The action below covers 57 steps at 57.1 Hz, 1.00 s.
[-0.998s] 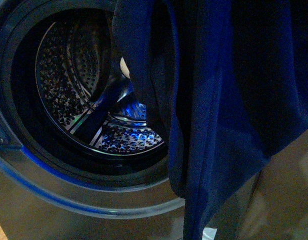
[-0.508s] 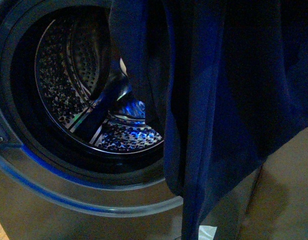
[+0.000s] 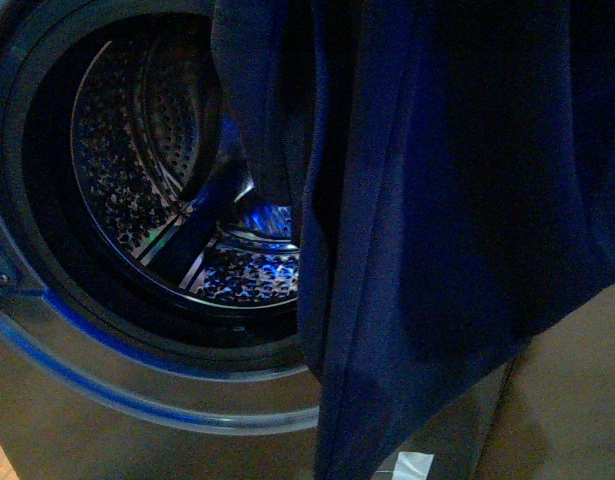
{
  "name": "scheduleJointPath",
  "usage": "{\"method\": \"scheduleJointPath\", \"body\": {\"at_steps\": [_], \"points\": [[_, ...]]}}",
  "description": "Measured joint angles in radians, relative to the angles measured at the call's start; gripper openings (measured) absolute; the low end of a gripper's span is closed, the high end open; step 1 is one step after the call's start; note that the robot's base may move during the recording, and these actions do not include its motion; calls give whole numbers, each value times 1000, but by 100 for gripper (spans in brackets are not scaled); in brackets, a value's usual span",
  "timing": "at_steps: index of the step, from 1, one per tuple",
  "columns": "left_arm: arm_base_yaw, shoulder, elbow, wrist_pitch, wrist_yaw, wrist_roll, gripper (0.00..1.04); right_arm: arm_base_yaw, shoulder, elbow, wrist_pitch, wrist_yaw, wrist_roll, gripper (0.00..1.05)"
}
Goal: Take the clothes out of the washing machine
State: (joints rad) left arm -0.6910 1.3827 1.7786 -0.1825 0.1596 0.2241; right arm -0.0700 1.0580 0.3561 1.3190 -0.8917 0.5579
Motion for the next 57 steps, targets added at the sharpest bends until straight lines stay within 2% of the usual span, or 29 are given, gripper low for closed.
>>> {"method": "scheduleJointPath", "body": {"at_steps": [36, 54, 57], "points": [[0, 0, 0, 0, -1, 0, 14, 254, 160, 209, -169, 173, -126, 97], [0, 0, 0, 0, -2, 0, 14, 309, 252, 288, -184, 312, -157, 97], [0, 0, 0, 0, -2, 0, 14, 319, 263, 302, -195, 347, -164, 94]]}}
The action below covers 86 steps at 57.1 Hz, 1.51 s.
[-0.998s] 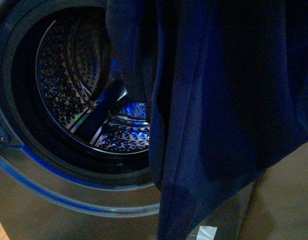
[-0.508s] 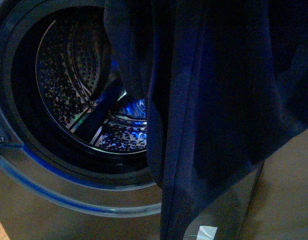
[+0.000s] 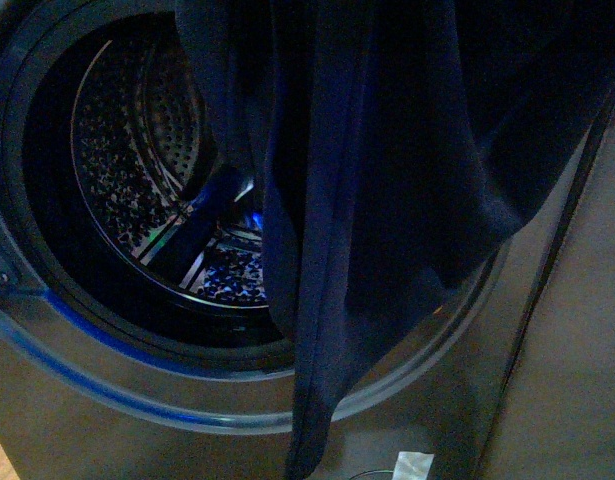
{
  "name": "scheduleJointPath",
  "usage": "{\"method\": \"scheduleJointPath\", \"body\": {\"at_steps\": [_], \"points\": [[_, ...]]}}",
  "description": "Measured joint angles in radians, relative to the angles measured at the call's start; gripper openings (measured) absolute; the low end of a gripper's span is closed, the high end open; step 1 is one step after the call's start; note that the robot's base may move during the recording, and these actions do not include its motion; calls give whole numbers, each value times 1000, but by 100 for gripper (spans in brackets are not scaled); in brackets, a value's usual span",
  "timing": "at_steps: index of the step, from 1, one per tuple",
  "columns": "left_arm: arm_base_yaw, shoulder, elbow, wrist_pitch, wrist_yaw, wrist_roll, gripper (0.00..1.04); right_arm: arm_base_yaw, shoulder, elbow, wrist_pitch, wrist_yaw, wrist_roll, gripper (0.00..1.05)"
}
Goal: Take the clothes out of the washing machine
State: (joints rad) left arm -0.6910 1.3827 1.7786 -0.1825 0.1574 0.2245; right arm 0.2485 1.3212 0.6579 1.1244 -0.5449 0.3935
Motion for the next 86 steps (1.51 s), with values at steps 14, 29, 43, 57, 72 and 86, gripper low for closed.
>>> {"method": "scheduleJointPath", "body": {"at_steps": [14, 29, 43, 57, 72, 86], "points": [[0, 0, 0, 0, -1, 0, 14, 37, 16, 20, -20, 120, -44, 60], [0, 0, 0, 0, -1, 0, 14, -4, 2, 20, 9, 214, -62, 20], [0, 0, 4, 0, 2, 0, 48, -126, -85, 22, 35, 215, -77, 5], [0, 0, 5, 0, 2, -1, 81, -321, -169, 109, 39, 180, -28, 5], [0, 0, 6, 0, 3, 0, 98, -623, -167, 302, -8, 82, 98, 5], [0, 0, 8, 0, 2, 0, 98, -972, -49, 527, -68, 8, 270, 5]]}}
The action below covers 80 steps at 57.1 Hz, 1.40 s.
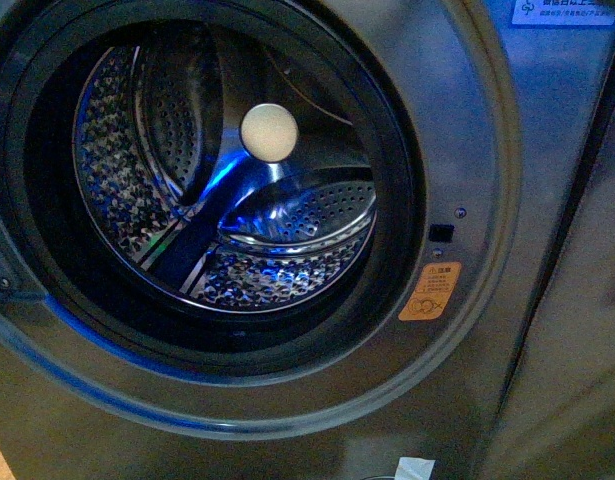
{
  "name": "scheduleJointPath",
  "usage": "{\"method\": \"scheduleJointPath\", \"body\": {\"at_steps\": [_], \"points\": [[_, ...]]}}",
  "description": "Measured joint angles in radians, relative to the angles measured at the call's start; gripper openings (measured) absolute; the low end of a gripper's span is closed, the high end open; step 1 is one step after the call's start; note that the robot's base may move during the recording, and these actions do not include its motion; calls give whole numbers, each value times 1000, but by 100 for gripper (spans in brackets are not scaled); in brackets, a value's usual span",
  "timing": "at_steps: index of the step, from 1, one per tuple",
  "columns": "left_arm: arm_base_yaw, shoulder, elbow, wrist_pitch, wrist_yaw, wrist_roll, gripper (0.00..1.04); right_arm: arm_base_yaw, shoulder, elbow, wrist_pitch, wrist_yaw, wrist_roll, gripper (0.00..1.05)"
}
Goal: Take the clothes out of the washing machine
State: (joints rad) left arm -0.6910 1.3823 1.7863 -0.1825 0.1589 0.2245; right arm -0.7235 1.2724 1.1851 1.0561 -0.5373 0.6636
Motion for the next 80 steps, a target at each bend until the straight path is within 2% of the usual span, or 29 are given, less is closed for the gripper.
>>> {"method": "scheduleJointPath", "body": {"at_steps": [13, 23, 38, 47, 56, 58, 69, 77, 80], "points": [[0, 0, 0, 0, 0, 0, 98, -285, 129, 176, -142, -88, 31, 5], [0, 0, 0, 0, 0, 0, 98, -420, 221, 185, -282, -165, -55, 5], [0, 0, 0, 0, 0, 0, 98, -512, 331, -27, -451, -266, -277, 5], [0, 0, 0, 0, 0, 0, 98, -521, 422, -161, -567, -266, -459, 5], [0, 0, 0, 0, 0, 0, 98, -499, 562, -212, -731, -195, -622, 29], [0, 0, 0, 0, 0, 0, 98, -489, 612, -218, -776, -172, -642, 38], [0, 0, 0, 0, 0, 0, 98, -460, 677, -256, -804, -152, -628, 69], [0, -1, 0, 0, 0, 0, 98, -451, 610, -259, -779, -171, -562, 97], [0, -1, 0, 0, 0, 0, 98, -451, 578, -256, -776, -182, -534, 98]]}}
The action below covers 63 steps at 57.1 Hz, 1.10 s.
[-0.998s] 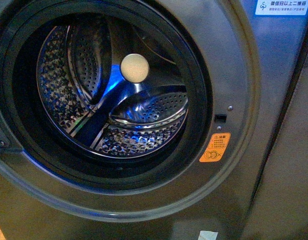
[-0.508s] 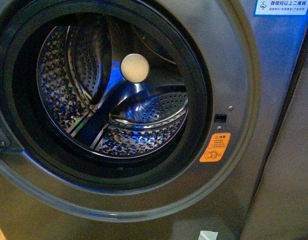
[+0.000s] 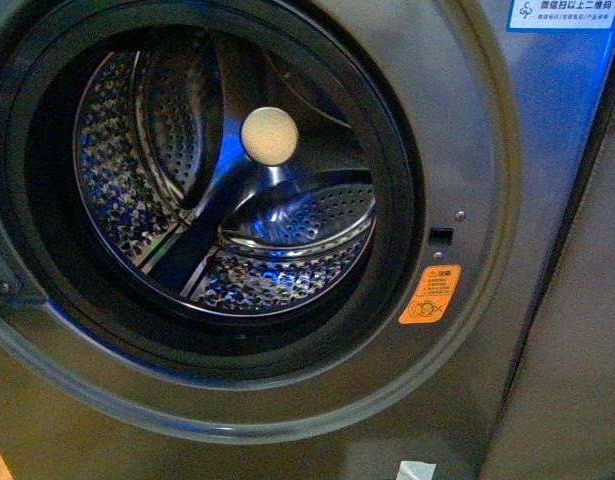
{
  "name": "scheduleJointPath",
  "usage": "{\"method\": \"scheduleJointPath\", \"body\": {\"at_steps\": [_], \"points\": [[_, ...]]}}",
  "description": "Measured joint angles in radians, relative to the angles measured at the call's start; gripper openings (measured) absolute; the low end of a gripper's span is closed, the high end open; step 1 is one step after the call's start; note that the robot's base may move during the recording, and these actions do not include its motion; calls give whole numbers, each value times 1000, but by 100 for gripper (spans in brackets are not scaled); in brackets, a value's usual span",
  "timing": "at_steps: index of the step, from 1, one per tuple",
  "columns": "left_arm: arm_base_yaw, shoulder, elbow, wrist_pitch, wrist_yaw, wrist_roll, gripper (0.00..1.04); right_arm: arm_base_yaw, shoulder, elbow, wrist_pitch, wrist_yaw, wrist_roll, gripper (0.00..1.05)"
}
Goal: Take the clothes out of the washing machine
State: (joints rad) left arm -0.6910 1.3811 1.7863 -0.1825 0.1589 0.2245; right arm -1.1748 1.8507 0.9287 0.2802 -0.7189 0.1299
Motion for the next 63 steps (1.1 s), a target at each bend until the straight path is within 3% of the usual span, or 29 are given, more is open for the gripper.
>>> {"method": "scheduleJointPath", "body": {"at_steps": [11, 13, 17, 23, 26, 42, 46, 49, 63], "points": [[0, 0, 0, 0, 0, 0, 98, 1, -87, 90, -185, -49, 43, 97], [0, 0, 0, 0, 0, 0, 98, 6, -87, 111, -271, -15, 2, 97], [0, -1, 0, 0, 0, 0, 98, 14, -85, 97, -279, 57, -98, 97], [0, -1, 0, 0, 0, 0, 98, 9, -55, 22, -17, 173, -407, 97], [0, -1, 0, 0, 0, 0, 98, -12, -45, -1, 147, 168, -627, 97], [0, -2, 2, 0, 0, 0, 98, -61, -165, -71, 241, 37, -1318, 97], [0, -2, 2, 0, 0, 0, 98, -61, -175, -72, 154, 52, -1540, 97], [0, -2, 2, 0, 0, 0, 98, -61, -185, -68, 68, 69, -1620, 97], [0, -2, 2, 0, 0, 0, 98, -59, -205, 103, -487, 2, -1675, 97]]}}
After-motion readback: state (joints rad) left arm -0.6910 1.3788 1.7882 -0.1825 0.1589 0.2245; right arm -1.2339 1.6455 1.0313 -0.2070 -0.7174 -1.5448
